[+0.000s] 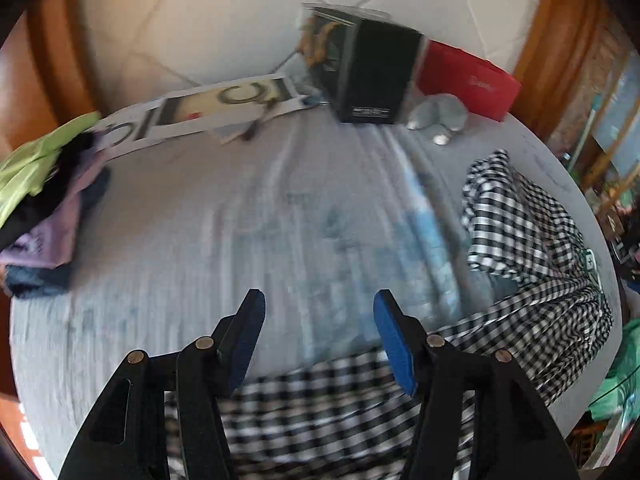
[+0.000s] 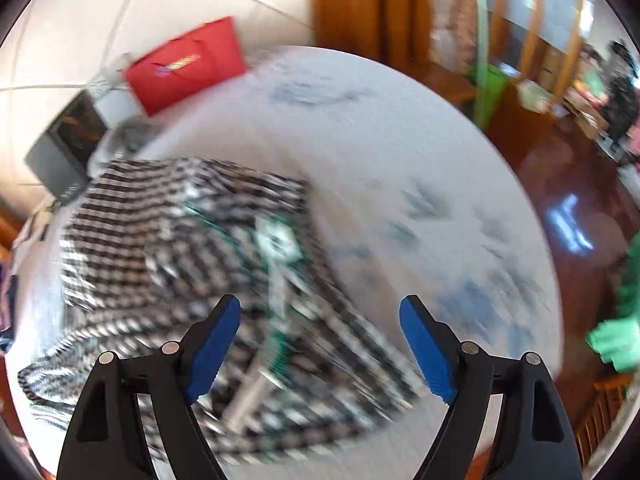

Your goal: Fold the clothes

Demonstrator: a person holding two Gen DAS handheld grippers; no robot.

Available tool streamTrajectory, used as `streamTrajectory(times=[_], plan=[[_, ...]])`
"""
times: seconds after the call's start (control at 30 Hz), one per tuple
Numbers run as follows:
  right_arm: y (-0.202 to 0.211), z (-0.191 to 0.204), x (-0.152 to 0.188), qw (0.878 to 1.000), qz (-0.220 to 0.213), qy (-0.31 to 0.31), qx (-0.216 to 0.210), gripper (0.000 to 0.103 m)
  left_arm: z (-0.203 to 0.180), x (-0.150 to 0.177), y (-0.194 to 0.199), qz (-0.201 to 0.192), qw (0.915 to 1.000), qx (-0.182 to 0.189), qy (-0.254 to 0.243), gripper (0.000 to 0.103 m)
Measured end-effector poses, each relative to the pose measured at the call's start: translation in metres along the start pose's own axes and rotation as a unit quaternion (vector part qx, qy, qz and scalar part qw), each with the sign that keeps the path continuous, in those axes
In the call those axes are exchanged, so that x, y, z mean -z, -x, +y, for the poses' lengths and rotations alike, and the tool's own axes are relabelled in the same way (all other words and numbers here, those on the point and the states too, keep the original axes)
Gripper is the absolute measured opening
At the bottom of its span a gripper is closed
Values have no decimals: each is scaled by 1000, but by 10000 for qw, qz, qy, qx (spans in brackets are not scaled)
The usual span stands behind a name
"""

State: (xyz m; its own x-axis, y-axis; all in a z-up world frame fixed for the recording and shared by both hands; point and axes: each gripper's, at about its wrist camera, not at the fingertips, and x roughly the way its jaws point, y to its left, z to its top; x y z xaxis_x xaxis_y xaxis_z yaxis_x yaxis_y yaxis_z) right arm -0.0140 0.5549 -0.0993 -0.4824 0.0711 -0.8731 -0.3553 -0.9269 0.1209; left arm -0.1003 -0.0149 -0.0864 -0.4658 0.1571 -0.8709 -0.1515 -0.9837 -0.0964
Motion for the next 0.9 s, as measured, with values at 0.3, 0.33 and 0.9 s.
streamTrajectory(times=[0.3, 0.33, 0.9], plan=[[-75, 66, -41, 9958, 370, 656, -514, 90, -166, -58, -114, 411, 9928, 902, -678, 57], [-85, 71, -46, 9951, 421, 712, -548, 90, -171, -59, -122, 467, 9926, 917, -647, 57], [-92, 15, -50, 9947, 590, 642, 543, 6, -292, -83, -76, 130, 9485, 2705, -1642, 4]])
